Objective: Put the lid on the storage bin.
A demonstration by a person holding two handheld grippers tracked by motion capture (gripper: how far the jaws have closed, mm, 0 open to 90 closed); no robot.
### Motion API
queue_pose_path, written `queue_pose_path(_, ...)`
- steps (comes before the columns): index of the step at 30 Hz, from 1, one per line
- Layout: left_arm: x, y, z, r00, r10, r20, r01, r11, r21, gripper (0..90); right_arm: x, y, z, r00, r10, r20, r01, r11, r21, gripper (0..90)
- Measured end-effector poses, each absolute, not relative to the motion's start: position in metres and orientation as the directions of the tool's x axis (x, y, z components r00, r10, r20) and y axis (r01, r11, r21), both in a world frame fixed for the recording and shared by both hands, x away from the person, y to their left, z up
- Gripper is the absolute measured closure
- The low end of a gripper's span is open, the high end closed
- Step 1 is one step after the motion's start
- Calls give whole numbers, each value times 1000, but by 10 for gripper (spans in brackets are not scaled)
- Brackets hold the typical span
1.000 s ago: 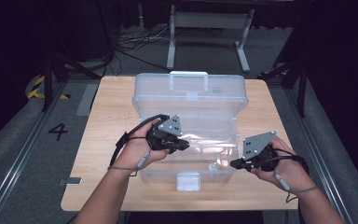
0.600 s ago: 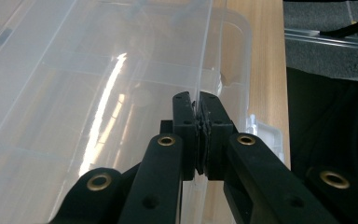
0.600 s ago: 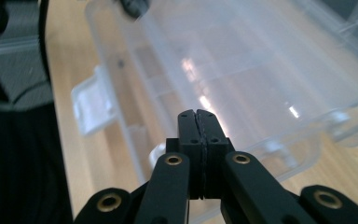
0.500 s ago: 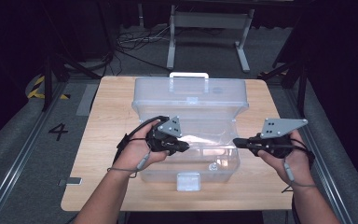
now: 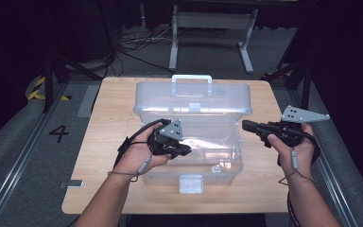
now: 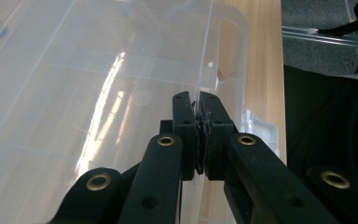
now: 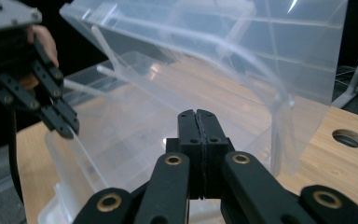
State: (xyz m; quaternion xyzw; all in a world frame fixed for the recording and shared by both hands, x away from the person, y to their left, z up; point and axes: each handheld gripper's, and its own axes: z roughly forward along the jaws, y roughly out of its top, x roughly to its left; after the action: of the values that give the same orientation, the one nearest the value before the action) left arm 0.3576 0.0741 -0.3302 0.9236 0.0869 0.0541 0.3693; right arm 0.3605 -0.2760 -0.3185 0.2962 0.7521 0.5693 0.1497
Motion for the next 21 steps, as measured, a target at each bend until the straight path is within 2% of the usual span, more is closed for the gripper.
queue_pose_path(10,355,75,-331,977,211,27,134,-707,694,850,363,-277,-318,-756,644,121,267,134,954,900)
queue_pose_path(21,348,96,-317,973,230,-17,158,-610,776,808,363,-276,-319,-756,647,104,259,150,954,900)
